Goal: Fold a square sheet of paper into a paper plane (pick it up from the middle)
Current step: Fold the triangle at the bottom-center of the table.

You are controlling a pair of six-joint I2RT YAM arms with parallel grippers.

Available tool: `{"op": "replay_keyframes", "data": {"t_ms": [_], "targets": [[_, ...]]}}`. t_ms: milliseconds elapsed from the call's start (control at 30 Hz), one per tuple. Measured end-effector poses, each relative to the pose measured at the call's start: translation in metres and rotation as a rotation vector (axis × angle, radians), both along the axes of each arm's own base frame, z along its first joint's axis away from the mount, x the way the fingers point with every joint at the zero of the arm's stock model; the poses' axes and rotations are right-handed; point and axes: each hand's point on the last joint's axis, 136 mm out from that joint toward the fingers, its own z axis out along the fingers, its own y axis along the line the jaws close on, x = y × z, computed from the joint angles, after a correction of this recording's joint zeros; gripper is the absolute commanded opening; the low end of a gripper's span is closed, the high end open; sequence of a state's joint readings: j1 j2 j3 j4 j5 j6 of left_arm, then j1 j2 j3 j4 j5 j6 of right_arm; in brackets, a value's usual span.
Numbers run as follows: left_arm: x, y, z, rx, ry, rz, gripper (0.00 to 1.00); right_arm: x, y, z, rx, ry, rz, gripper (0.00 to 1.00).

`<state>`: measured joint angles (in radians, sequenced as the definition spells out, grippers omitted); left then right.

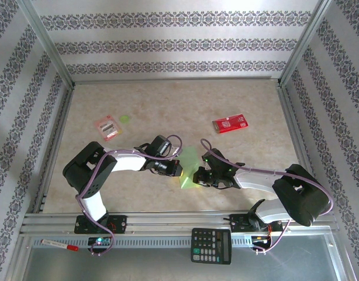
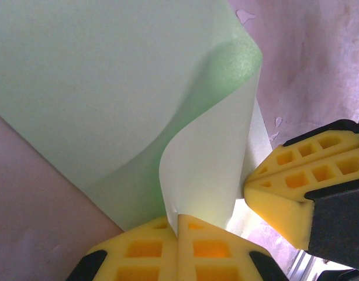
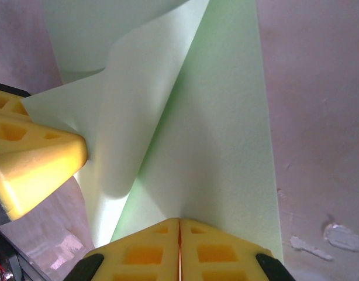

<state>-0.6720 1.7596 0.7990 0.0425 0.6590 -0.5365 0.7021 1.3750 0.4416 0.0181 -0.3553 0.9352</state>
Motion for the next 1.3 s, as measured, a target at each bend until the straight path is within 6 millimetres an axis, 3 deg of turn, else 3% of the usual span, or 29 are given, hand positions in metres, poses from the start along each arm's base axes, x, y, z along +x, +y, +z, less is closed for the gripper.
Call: {"op": "replay_keyframes", "data": {"t_ms": [700, 867, 1100, 1300], "targets": [[-0.001, -0.001, -0.004, -0.002, 0.011, -0.006, 0.0, -0.001, -0.001, 0.0, 0.001, -0.001, 0.0, 0.08], [-0.001, -0.001, -0.005, 0.0, 0.011, -0.005, 0.0, -0.002, -0.007, 0.001, -0.016, -0.007, 0.003, 0.13], [-0.001, -0.001, -0.006, 0.002, 0.012, -0.004, 0.0, 0.002, -0.017, 0.025, -0.001, -0.071, -0.011, 0.21], [-0.001, -0.001, -0.006, 0.002, 0.012, -0.004, 0.0, -0.001, 0.01, 0.047, 0.102, -0.133, 0.017, 0.14]]}}
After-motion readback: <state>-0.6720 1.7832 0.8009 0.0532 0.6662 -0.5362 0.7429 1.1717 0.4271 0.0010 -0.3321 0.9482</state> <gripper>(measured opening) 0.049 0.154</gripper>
